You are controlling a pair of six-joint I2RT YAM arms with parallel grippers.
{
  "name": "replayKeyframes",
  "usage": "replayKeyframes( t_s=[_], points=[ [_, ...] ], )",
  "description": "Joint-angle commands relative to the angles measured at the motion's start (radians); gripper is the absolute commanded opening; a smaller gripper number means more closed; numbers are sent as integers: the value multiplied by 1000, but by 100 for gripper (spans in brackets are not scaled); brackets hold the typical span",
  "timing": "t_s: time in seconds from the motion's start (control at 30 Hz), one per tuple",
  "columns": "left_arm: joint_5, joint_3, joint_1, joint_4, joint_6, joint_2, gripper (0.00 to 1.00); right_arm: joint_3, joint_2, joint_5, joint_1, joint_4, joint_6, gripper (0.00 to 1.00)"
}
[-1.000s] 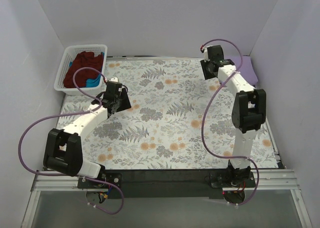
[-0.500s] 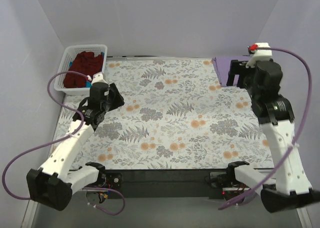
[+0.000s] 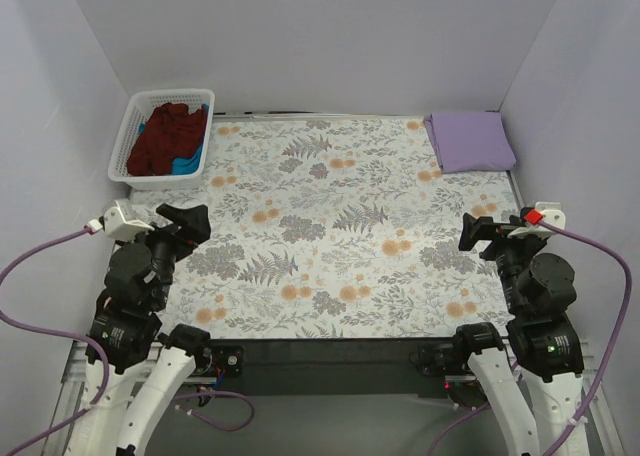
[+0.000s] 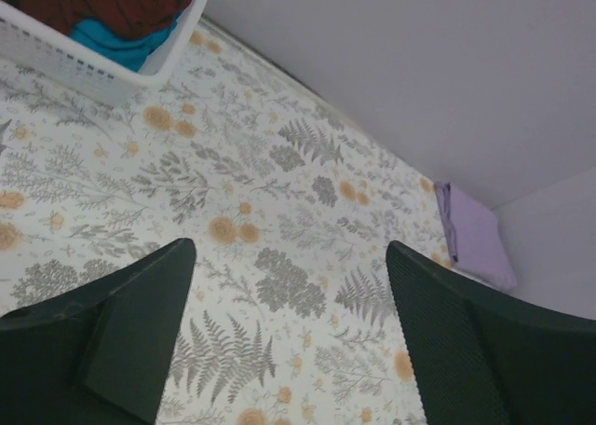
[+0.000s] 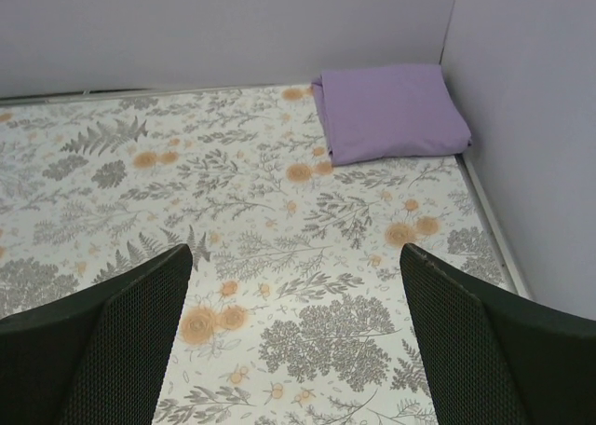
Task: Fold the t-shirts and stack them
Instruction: Reset both grippers
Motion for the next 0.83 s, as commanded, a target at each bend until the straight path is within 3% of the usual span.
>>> replayKeyframes(
  t_s=[0.0,0.07,0.33,0.8],
  points=[
    [-12,-102,5,-44,-66,-46,92,-75,-39,-35,-1,119,26,98],
    [-48,-168,4,-38,-122,-117,98,-98,-32,-19,-1,125,26,98],
    [7,-326,5,91,-69,-305,98,-146,-33,2,3,146,1,98],
    [30,-407,4,171,-6,-260,98,-227,-50,-15,8,186,9,98]
  ],
)
